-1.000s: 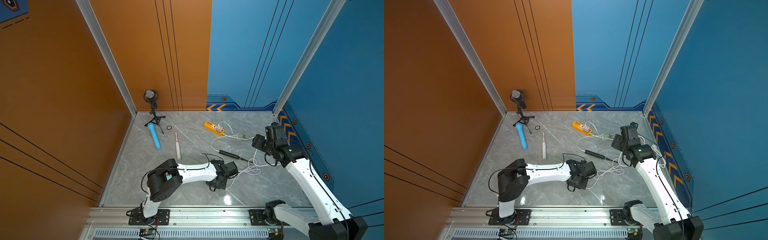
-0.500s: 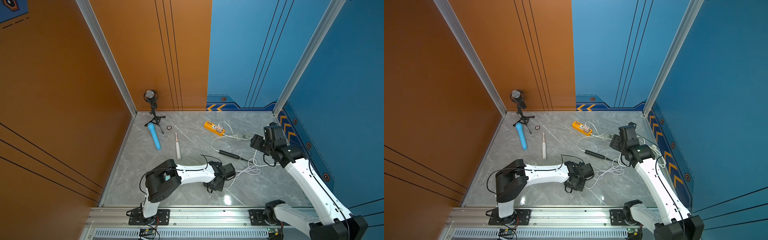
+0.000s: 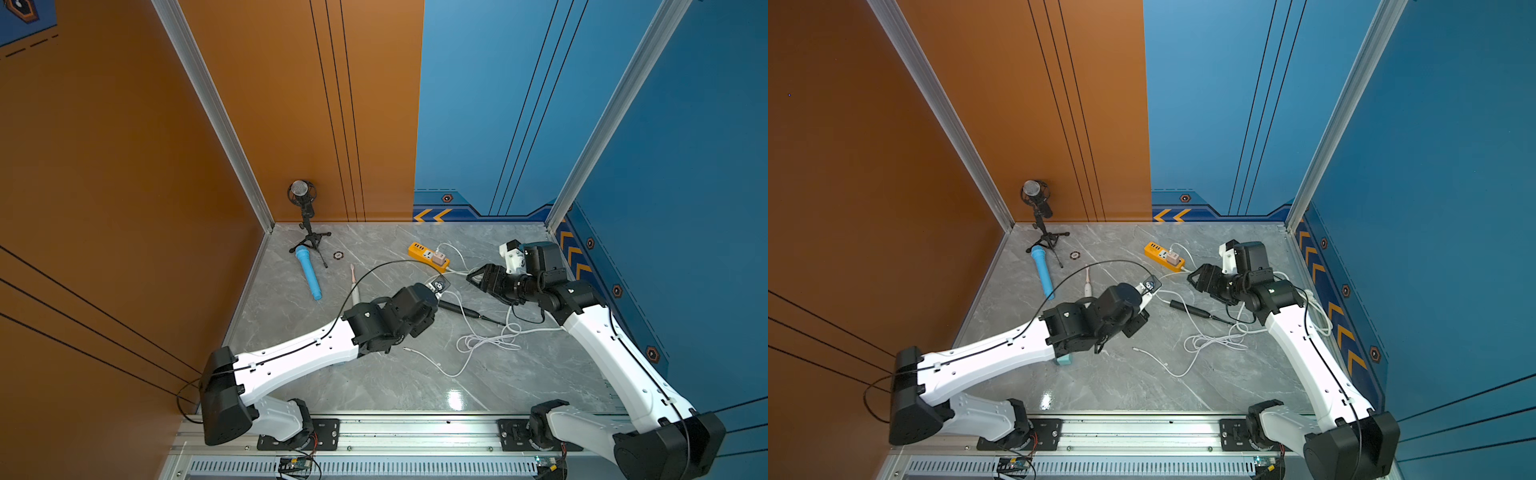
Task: Charge the electric toothbrush
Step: Pick up the charging cable from the center of the board.
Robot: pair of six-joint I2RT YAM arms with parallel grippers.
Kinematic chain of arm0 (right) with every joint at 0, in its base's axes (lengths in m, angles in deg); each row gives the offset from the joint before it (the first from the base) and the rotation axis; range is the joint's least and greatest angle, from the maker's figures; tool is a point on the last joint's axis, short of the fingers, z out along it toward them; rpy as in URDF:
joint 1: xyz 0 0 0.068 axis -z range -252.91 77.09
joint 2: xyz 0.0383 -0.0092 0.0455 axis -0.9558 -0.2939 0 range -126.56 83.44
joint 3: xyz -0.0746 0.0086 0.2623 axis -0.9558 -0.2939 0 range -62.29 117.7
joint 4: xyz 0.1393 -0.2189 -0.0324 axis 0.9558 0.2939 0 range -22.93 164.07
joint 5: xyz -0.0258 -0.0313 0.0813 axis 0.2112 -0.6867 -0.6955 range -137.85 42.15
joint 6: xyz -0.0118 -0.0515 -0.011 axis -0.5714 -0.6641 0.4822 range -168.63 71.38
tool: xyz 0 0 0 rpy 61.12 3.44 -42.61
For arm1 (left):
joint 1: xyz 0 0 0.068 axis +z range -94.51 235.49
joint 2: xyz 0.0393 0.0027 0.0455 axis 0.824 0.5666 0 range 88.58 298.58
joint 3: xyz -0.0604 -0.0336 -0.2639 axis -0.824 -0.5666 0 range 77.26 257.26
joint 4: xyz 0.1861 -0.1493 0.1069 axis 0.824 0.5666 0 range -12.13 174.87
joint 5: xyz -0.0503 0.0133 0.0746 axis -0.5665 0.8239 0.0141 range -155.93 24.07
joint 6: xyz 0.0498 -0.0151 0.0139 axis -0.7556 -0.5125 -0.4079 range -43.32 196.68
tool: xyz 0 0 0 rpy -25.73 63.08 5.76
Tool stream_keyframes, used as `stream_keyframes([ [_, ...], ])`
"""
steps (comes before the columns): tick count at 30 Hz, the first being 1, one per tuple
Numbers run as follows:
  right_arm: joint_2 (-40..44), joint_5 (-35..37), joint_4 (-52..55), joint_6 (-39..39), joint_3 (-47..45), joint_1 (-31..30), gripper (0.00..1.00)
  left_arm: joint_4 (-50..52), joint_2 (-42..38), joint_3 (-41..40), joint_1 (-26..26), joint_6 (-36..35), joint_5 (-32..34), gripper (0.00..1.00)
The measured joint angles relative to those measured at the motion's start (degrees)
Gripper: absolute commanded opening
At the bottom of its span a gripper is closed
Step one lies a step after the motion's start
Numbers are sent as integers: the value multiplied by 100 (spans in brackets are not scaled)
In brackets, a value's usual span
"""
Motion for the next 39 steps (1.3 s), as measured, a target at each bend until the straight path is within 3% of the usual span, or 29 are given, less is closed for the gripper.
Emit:
stream_keyframes([
  [4, 118, -787, -629, 520, -107, -142, 73, -1165, -490, -448, 651, -1655, -269, 0],
  [8, 345, -1268, -1497, 1279, -380, -334, 74, -2149, -673, -870, 651, -3178, -625, 0],
  [12, 328, -1346, -1858, 1467, -295, -612, 71, -2553, -662, -903, 656, -4022, -1032, 0],
  [15, 201, -1327, -2140, 1700, -173, -787, 58, -2732, -651, -896, 656, -4323, -1220, 0],
  [21, -199, -1073, -2439, 2286, -105, -1154, 50, -2883, -514, -857, 693, -4795, -1263, 0],
  [26, -361, -870, -2564, 2671, -101, -1226, 32, -2940, -435, -835, 706, -4937, -1263, 0],
  [33, -468, -828, -2911, 3047, -98, -1331, 39, -2964, -391, -802, 719, -5084, -1355, 0],
  [39, -533, -717, -3060, 3202, -96, -1346, 14, -2970, -317, -780, 719, -5187, -1384, 0],
])
